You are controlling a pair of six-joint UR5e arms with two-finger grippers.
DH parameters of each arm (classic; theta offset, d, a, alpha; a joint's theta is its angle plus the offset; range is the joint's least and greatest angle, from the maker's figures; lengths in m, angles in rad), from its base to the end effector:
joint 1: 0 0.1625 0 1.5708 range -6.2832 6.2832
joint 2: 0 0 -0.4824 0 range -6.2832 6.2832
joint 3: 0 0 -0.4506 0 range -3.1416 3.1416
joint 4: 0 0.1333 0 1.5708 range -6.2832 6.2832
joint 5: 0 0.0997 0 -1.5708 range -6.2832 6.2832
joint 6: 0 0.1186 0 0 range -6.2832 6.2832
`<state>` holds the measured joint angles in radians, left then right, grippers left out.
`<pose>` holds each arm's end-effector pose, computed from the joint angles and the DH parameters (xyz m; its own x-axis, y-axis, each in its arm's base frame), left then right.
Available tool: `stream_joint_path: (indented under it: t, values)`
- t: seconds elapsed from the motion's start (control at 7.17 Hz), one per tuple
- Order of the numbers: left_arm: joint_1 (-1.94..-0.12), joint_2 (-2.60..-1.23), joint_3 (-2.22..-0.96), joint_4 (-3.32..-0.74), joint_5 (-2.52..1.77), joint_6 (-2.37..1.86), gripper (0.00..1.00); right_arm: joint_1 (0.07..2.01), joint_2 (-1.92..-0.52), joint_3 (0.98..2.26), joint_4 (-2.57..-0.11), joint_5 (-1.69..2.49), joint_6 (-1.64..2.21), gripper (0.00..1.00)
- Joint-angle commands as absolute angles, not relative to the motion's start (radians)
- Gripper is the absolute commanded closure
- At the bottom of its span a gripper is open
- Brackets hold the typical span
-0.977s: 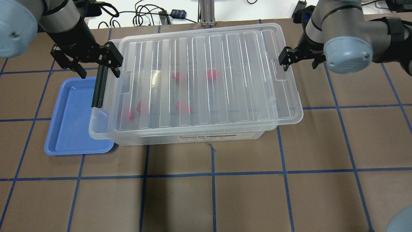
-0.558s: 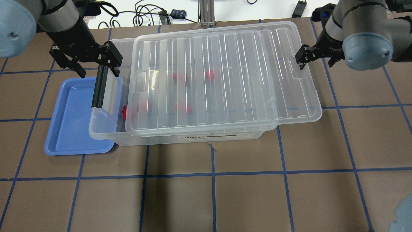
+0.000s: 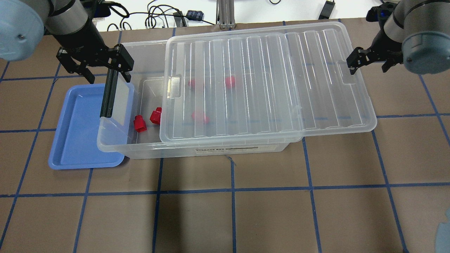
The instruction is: Place red block in blue tray from box
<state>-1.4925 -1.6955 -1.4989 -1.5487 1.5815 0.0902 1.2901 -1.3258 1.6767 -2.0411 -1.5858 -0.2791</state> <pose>-0.0842 -0.6145 0.4958 -0.9999 0.0122 -0.0079 0.0119 0.9994 0.0315 -0.0546 -0.6641 0.3697 -0.9989 0.0051 0.0471 -0.0001 0.9939 -0.1104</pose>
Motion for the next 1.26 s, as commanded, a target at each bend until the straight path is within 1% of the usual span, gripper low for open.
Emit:
stream_joint_path:
  t: [0.0, 0.14, 0.28, 0.42, 0.56, 0.7, 0.84, 0.98, 1.12]
  values:
    - [-1.496, -1.724, -1.515, -1.473, 1.58, 0.101, 0.0, 1.25, -1.328, 1.677, -2.036, -1.583, -0.293, 0.0]
    - [-1.496, -1.742, -1.54, -1.451, 1.58, 0.156, 0.0, 1.237, -1.328, 1.677, -2.03, -1.583, -0.31, 0.0]
    - [-1.497, -1.759, -1.57, -1.418, 1.578, 0.179, 0.09, 1.236, -1.33, 1.677, -2.028, -1.582, -0.31, 0.0]
    - [-1.499, -1.775, -1.606, -1.376, 1.582, 0.224, 0.1, 1.239, -1.335, 1.675, -2.029, -1.582, -0.308, 0.0]
    - [-1.499, -1.796, -1.644, -1.295, 1.582, 0.245, 0.18, 1.241, -1.336, 1.666, -2.028, -1.572, -0.305, 0.0]
    - [-1.499, -1.801, -1.688, -1.28, 1.582, 0.25, 0.25, 1.252, -1.362, 1.646, -2.026, -1.56, -0.296, 0.0]
    - [-1.5, -1.805, -1.71, -1.263, 1.58, 0.262, 0.25, 1.265, -1.397, 1.619, -1.979, -1.539, -0.292, 0.0]
    - [-1.5, -1.819, -1.719, -1.256, 1.578, 0.296, 0.29, 1.279, -1.426, 1.567, -1.898, -1.54, -0.27, 0.0]
    - [-1.505, -1.833, -1.735, -1.235, 1.577, 0.293, 0.32, 1.295, -1.463, 1.507, -1.767, -1.54, -0.256, 0.0]
